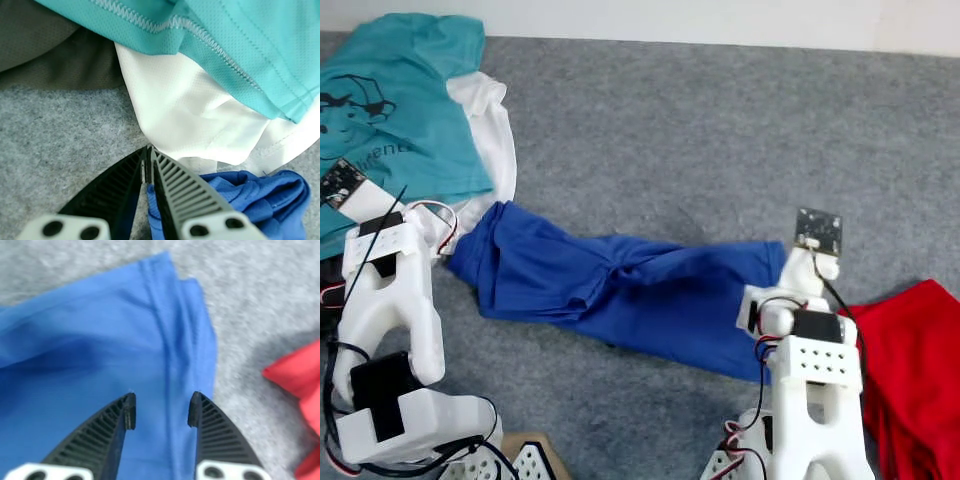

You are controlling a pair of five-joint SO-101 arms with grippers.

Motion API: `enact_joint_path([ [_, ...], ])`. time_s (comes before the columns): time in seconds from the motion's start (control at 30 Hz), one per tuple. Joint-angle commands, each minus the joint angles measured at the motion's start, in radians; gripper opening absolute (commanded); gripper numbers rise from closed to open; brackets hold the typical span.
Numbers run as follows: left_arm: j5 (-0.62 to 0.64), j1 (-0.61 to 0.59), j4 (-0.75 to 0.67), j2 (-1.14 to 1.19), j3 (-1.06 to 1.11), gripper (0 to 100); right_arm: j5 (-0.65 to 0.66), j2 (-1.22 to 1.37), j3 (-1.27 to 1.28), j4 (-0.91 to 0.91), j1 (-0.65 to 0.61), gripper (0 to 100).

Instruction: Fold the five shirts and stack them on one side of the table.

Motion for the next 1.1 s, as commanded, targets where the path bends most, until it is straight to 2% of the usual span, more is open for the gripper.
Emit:
enact_joint_path([
  [0.0, -0.002, 0.021, 0.0, -0.002, -0.018, 1, 0.029, -0.018, -0.004, 0.016, 0.058, 18.4],
  [0.37, -0.002, 0.031, 0.0, -0.002, -0.016, 1, 0.08, -0.01, 0.039, 0.01, 0.147, 18.5],
  [0.53, -0.002, 0.031, 0.0, -0.002, -0.016, 1, 0.109, -0.007, 0.097, -0.05, 0.136, 18.5],
  [0.7, -0.002, 0.027, 0.003, -0.002, -0.016, 1, 0.115, -0.005, 0.13, -0.097, 0.067, 18.5],
  [0.97, -0.002, 0.027, 0.005, -0.002, -0.016, 1, 0.114, 0.001, 0.136, -0.12, 0.067, 18.5],
  [1.07, -0.002, 0.027, 0.005, -0.002, -0.015, 1, 0.086, 0.079, 0.125, -0.142, 0.062, 18.8],
])
